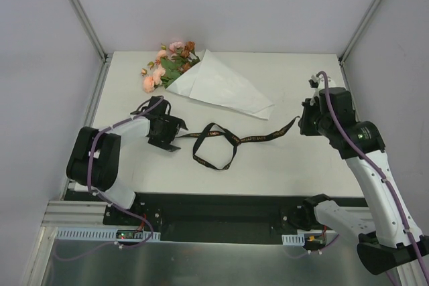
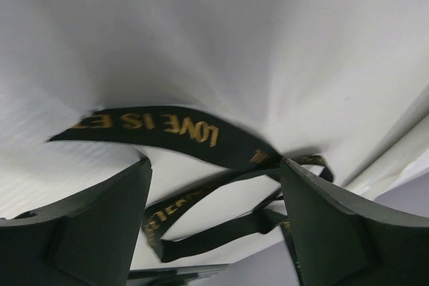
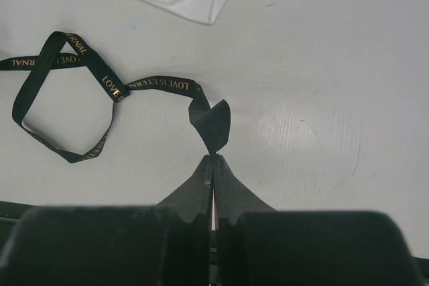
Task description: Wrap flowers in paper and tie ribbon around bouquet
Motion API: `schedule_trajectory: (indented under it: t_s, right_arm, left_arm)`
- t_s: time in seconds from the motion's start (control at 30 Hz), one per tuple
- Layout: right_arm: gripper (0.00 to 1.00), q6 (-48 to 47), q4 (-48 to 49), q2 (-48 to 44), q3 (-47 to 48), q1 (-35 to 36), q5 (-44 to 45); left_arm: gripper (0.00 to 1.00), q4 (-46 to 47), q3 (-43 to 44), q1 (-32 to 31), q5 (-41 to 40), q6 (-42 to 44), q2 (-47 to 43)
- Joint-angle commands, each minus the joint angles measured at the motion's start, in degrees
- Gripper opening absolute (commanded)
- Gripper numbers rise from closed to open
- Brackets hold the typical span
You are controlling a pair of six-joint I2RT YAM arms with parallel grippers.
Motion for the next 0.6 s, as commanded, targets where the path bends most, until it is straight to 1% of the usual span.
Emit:
schedule_trajectory:
  t_s: [0.0, 0.07, 0.1, 0.17, 0.2, 0.23, 0.27, 0.3, 0.33, 0.37, 0.4, 0.43, 0.47, 0.5, 0.53, 0.57]
  right_arm:
    - [0.01, 0.8, 1.1, -1.9, -0.2, -0.2, -1.0]
    - [0.01, 0.4, 0.8, -1.9, 0.1, -0.2, -0.2]
    - [0.01, 0.3, 0.6, -2.3, 0.1, -0.2, 0.0]
    - [0.01, 0.0, 0.3, -2.5, 0.1, -0.2, 1.0]
    - [0.01, 0.1, 0.2, -2.4, 0.1, -0.1, 1.7]
    - [0.01, 0.2, 0.0, -2.3, 0.5, -0.2, 2.5]
    - [0.01, 0.5, -0.8, -2.1, 1.0, -0.1, 4.9]
    - [0.01, 1.8, -1.3, -1.9, 1.4, -0.2, 7.1]
    - [0.01, 2.4, -1.5, -1.6, 1.6, -0.3, 9.2]
    - [0.01, 3.0, -1.6, -1.3, 1.5, -0.5, 13.1]
    - [0.01, 4.8, -1.5, -1.0, 1.4, -1.3, 15.5]
    - [0.01, 5.5, -1.7, 0.0, 1.2, -2.2, 17.4]
    - [0.01, 6.3, -1.6, 0.9, 1.2, -3.5, 19.9]
    - [0.01, 7.0, -1.6, 1.7, 1.3, -7.3, 19.8]
    - [0.01, 8.3, -1.7, 3.8, 1.3, -9.5, 19.2]
    - [0.01, 8.8, -1.7, 4.7, 1.3, -11.6, 18.0]
  left_arm:
    - [0.76, -4.0, 4.1, -0.2, -2.5, -10.8, 6.9]
    - [0.75, -4.5, 4.8, 0.0, -2.6, -11.6, 10.0]
    - [0.72, -4.6, 5.2, 0.0, -3.7, -11.5, 10.8]
    - [0.58, -5.1, 6.1, 0.3, -4.7, -10.5, 12.8]
    - [0.49, -5.4, 7.0, 0.3, -5.4, -9.0, 13.4]
    - [0.31, -5.6, 7.6, 0.6, -5.9, -7.6, 13.9]
    - [0.22, -5.7, 8.5, 1.3, -5.8, -6.2, 14.6]
    - [0.10, -5.8, 9.2, 1.7, -5.9, -1.7, 14.6]
    - [0.00, -6.3, 9.9, 2.1, -7.6, 0.9, 14.6]
    - [0.00, -8.3, 11.5, 2.8, -8.7, 3.6, 13.5]
    - [0.00, -9.5, 12.0, 3.5, -10.4, 8.8, 12.5]
    - [0.00, -11.1, 12.4, 4.1, -13.4, 10.8, 9.7]
    - [0.00, -12.1, 12.3, 6.1, -14.3, 14.6, 7.8]
    - [0.00, -14.0, 12.2, 7.3, -15.3, 16.3, 5.6]
    - [0.00, -15.1, 12.0, 8.4, -16.1, 17.7, 0.8]
    - [0.00, -16.3, 12.1, 9.7, -18.2, 20.3, -1.9]
